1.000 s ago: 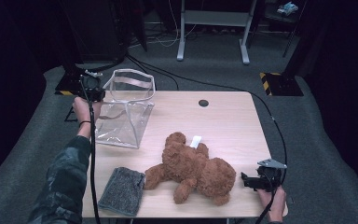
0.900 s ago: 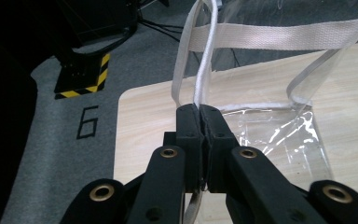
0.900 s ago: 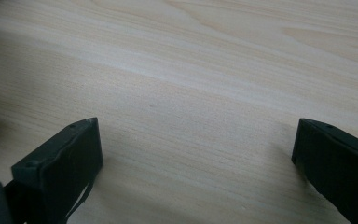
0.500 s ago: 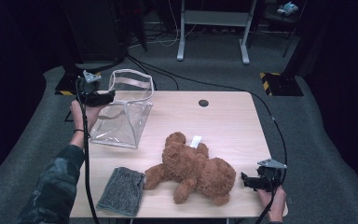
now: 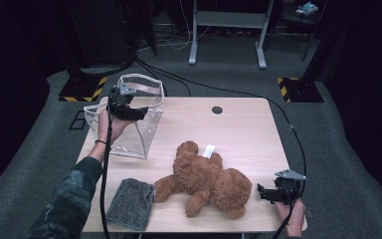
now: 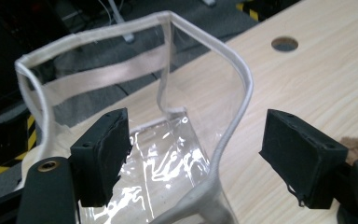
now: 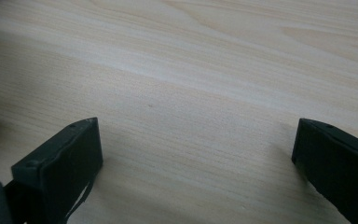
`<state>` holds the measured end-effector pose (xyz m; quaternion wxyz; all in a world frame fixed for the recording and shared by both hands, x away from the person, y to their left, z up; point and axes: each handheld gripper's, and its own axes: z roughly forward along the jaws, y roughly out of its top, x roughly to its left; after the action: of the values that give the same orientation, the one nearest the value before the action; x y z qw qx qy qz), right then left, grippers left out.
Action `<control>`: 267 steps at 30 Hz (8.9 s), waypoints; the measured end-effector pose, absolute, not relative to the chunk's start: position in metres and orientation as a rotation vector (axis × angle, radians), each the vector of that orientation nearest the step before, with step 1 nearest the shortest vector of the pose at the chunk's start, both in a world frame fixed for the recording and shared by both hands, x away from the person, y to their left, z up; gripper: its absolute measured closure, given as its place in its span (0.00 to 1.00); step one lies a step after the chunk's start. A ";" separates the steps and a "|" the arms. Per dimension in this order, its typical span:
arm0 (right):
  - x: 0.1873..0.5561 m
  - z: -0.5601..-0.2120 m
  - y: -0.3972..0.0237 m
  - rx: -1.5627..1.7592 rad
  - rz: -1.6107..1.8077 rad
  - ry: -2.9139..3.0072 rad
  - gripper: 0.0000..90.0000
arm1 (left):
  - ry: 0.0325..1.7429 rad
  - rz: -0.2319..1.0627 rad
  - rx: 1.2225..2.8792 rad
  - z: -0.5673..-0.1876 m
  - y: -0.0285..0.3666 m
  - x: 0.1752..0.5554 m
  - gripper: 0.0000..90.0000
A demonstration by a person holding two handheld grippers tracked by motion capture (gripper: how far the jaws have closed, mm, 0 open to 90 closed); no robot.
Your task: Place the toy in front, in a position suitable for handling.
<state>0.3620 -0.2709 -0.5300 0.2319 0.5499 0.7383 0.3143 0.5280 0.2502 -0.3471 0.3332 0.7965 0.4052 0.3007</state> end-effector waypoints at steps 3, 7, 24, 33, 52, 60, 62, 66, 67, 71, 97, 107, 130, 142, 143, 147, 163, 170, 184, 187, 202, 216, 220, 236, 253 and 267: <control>0.362 -0.530 -0.271 1.508 0.865 2.030 0.01 | 1.078 0.790 2.108 -0.353 0.246 0.533 0.48; 0.362 -0.530 -0.271 1.510 0.864 2.030 0.01 | 1.128 0.824 2.108 -0.364 0.247 0.539 0.62; 0.362 -0.530 -0.271 1.503 0.865 2.032 0.01 | 1.329 1.024 1.976 -0.364 0.258 0.564 0.73; 0.362 -0.530 -0.271 1.503 0.866 2.032 0.01 | 1.387 1.107 1.957 -0.362 0.269 0.572 0.73; 0.362 -0.530 -0.271 1.512 0.864 2.028 0.01 | 1.284 0.943 1.796 -0.356 0.278 0.501 0.27; 0.362 -0.530 -0.271 1.509 0.861 2.028 0.01 | 1.244 0.947 1.756 -0.372 0.277 0.458 0.25; 0.362 -0.530 -0.271 1.509 0.861 2.027 0.01 | 1.237 0.957 1.742 -0.376 0.276 0.449 0.25; 0.362 -0.530 -0.271 1.509 0.862 2.027 0.01 | 1.233 0.955 1.719 -0.380 0.276 0.439 0.26; 0.362 -0.530 -0.271 1.509 0.862 2.027 0.01 | 1.232 0.953 1.708 -0.380 0.276 0.437 0.26; 0.362 -0.530 -0.271 1.509 0.861 2.027 0.01 | 1.228 0.958 1.688 -0.380 0.277 0.431 0.26; 0.362 -0.530 -0.271 1.510 0.861 2.027 0.01 | 1.362 0.694 1.859 -0.455 0.253 0.462 0.58; 0.362 -0.530 -0.271 1.508 0.863 2.027 0.01 | 1.448 0.594 1.852 -0.481 0.256 0.481 0.63; 0.362 -0.530 -0.271 1.509 0.864 2.027 0.01 | 1.562 0.638 1.794 -0.477 0.256 0.536 0.57; 0.362 -0.530 -0.271 1.508 0.864 2.027 0.01 | 1.614 0.635 1.746 -0.478 0.266 0.548 0.55; 0.362 -0.530 -0.271 1.508 0.864 2.027 0.01 | 1.614 0.635 1.746 -0.478 0.266 0.548 0.54; 0.362 -0.530 -0.271 1.509 0.864 2.027 0.01 | 1.605 0.657 1.762 -0.478 0.267 0.550 0.54; 0.362 -0.530 -0.271 1.510 0.862 2.027 0.01 | 1.376 0.567 1.856 -0.458 0.272 0.507 0.27; 0.362 -0.530 -0.271 1.510 0.860 2.027 0.01 | 1.276 0.493 1.948 -0.457 0.269 0.481 0.20; 0.361 -0.527 -0.268 1.572 0.818 2.009 0.00 | 1.106 0.349 2.046 -0.457 0.254 0.432 0.14; 0.358 -0.519 -0.265 1.626 0.789 2.068 0.06 | 1.062 0.334 2.076 -0.457 0.246 0.426 0.14; 0.326 -0.437 -0.219 1.461 1.096 2.139 0.07 | 0.894 0.181 2.192 -0.466 0.201 0.409 0.17; 0.324 -0.428 -0.181 1.368 1.080 2.233 0.13 | 0.847 0.146 2.294 -0.481 0.177 0.403 0.27; 0.329 -0.433 -0.176 1.358 1.077 2.291 0.16 | 0.849 0.134 2.298 -0.483 0.175 0.404 0.33; 0.326 -0.432 -0.176 1.374 1.100 2.287 0.30 | 0.783 0.240 2.123 -0.419 0.166 0.412 0.29; 0.329 -0.434 -0.172 1.318 1.038 2.308 0.58 | 0.739 0.165 2.128 -0.430 0.136 0.428 0.69; 0.325 -0.436 -0.177 1.301 1.085 2.248 0.88 | 0.729 0.193 2.114 -0.430 0.134 0.427 0.82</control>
<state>0.3248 -0.1773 -0.4364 0.1624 0.4560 0.7880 0.3804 0.4271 0.1338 -0.4298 0.4335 0.8488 0.2926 0.0775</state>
